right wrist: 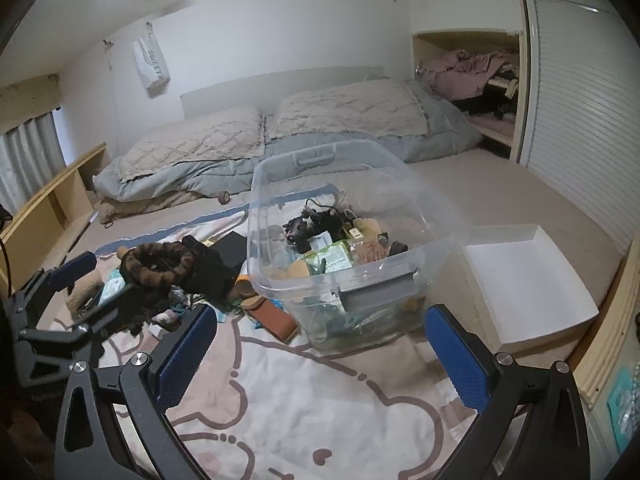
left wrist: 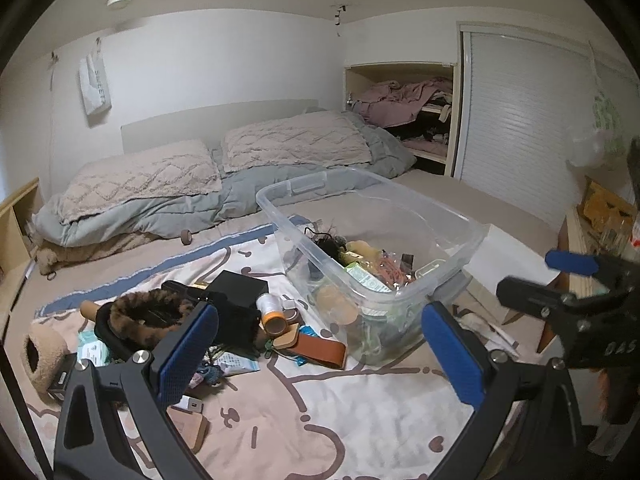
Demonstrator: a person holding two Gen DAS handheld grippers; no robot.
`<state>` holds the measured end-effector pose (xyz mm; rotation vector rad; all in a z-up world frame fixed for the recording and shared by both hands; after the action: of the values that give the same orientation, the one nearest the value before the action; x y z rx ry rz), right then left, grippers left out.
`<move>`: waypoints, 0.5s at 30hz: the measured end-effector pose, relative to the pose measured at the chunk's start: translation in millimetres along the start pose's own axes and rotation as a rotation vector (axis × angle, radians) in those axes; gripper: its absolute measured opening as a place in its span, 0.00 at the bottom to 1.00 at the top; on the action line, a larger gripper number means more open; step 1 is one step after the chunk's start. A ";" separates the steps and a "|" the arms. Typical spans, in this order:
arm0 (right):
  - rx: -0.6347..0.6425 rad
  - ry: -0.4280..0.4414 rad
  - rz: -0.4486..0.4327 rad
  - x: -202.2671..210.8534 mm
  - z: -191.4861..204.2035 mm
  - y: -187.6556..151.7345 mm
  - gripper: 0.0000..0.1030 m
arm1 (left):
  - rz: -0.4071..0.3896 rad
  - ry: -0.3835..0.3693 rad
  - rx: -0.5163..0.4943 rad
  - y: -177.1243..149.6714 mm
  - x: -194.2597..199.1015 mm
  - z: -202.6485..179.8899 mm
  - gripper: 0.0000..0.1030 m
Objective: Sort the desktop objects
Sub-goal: 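Move both empty grippers back away from the bin over the sheet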
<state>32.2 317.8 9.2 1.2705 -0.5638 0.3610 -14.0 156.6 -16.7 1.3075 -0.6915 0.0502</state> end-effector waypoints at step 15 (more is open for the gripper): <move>0.013 -0.025 0.019 -2.1 1.8 -1.2 1.00 | 0.049 0.008 0.082 -6.0 -6.2 14.8 0.99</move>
<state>30.8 315.8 7.4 1.2846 -0.5958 0.3664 -22.9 143.8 -23.6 1.3675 -0.7207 0.1250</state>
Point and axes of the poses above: each gripper's, at about its wrist camera, not at the fingertips, and x roughly against the way its jaws point, z to its left, y to its top, the point moved 1 cm from there along -x, roughly the way its jaws point, and after that the axes turned 10 degrees about y, right-handed, at the moved point
